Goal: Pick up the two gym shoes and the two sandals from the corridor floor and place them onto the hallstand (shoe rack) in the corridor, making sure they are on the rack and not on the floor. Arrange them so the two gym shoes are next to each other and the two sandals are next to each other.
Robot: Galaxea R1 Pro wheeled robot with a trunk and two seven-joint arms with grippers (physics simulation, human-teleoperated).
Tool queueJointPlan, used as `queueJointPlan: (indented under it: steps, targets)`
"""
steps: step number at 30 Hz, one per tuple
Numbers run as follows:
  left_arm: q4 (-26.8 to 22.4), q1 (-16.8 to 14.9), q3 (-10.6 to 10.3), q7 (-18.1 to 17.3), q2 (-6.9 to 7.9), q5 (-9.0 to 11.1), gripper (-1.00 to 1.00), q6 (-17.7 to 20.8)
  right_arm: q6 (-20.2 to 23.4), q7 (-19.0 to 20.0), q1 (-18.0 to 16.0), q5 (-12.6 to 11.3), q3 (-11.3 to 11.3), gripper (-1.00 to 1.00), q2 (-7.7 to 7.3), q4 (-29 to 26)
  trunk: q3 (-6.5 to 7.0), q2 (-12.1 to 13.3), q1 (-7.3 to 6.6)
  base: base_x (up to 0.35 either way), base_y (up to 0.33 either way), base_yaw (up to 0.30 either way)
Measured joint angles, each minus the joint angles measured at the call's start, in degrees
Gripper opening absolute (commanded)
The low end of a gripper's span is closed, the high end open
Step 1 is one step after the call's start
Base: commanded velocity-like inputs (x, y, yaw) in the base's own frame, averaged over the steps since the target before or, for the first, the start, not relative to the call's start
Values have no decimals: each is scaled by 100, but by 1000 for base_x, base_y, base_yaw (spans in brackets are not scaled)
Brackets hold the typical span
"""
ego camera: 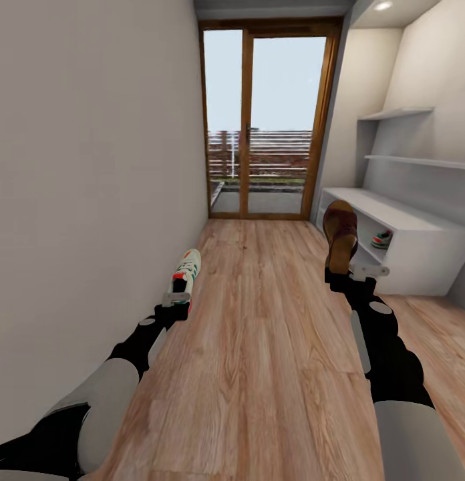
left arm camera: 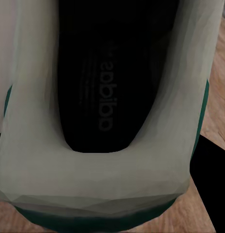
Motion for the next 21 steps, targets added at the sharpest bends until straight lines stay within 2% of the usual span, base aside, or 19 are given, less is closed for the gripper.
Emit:
queueJointPlan:
  steps: [21]
  targets:
    - [0, 0, 0, 0, 0, 0, -100, 0, 0, 4, 0, -1, 0, -100, 0, 0, 0, 0, 0, 346, -90, 0]
